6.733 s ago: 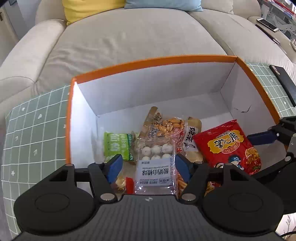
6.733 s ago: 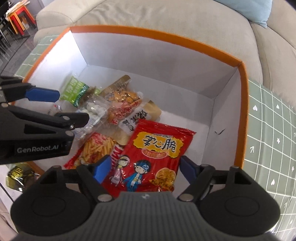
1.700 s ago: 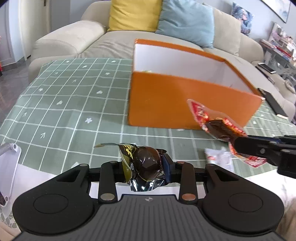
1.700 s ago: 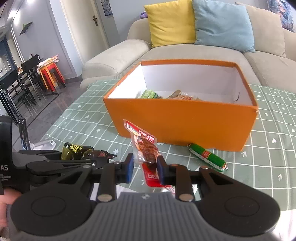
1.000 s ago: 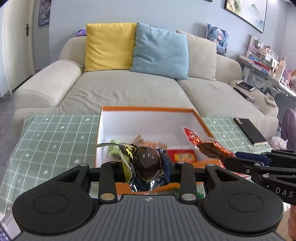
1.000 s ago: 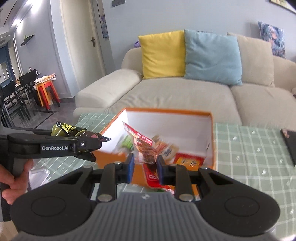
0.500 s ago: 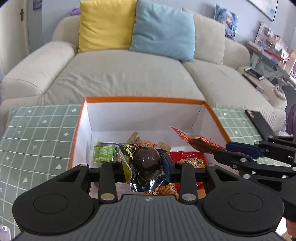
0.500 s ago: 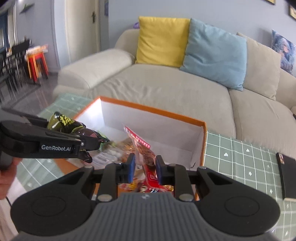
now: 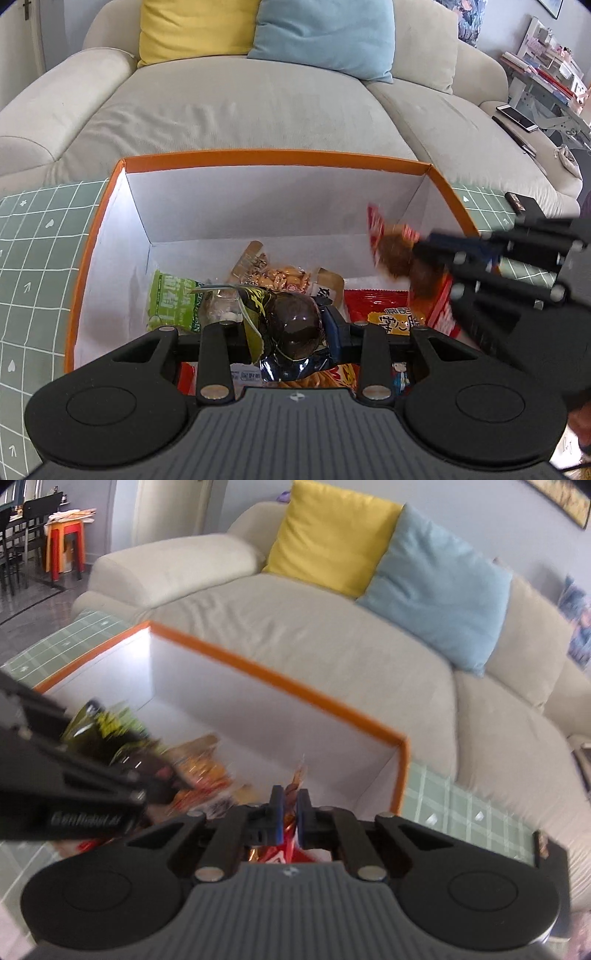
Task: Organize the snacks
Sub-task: 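Open both tools to drop the candy and meat snack into the box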
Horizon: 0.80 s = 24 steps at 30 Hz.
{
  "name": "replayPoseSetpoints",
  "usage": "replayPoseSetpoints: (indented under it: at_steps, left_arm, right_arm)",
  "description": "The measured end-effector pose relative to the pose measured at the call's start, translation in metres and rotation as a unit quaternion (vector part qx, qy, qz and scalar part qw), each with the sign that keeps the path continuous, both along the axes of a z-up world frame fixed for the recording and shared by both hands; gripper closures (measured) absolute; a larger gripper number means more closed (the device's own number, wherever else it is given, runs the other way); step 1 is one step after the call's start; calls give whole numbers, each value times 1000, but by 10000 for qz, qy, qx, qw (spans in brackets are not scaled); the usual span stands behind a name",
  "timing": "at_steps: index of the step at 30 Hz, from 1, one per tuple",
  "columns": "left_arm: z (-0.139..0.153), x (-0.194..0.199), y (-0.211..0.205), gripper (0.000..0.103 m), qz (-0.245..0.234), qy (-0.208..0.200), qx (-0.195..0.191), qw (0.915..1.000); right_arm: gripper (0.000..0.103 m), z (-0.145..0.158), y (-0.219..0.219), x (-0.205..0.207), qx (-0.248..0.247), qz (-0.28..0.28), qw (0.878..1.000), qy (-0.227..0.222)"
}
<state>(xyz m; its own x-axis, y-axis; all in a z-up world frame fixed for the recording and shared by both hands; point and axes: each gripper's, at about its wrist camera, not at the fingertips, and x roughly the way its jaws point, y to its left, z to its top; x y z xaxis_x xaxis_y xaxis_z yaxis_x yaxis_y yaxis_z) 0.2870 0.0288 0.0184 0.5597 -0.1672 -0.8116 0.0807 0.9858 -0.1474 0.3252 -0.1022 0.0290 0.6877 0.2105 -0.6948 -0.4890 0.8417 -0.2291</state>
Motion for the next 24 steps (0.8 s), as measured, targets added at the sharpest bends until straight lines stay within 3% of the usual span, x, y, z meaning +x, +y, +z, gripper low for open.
replayPoseSetpoints:
  at_steps: [4,8,18,24]
  left_arm:
    - [-4,6,3,64,-14,91,-16,10000]
    - [-7,13,-1,64,-113,174,37,9998]
    - [-13,20,-3,64,-281,328,28,9991]
    - [-11,25,-7,64,-383,394,-155,9984]
  right_arm:
    - [102,-8,7,14,-262,11,9996,-128]
    - [101,-25,12,22,-452,130,9988,122]
    - [91,-31,-4,43,486,47,9894,1365]
    - [85,-29,-24,46,946,-327,9822,1587]
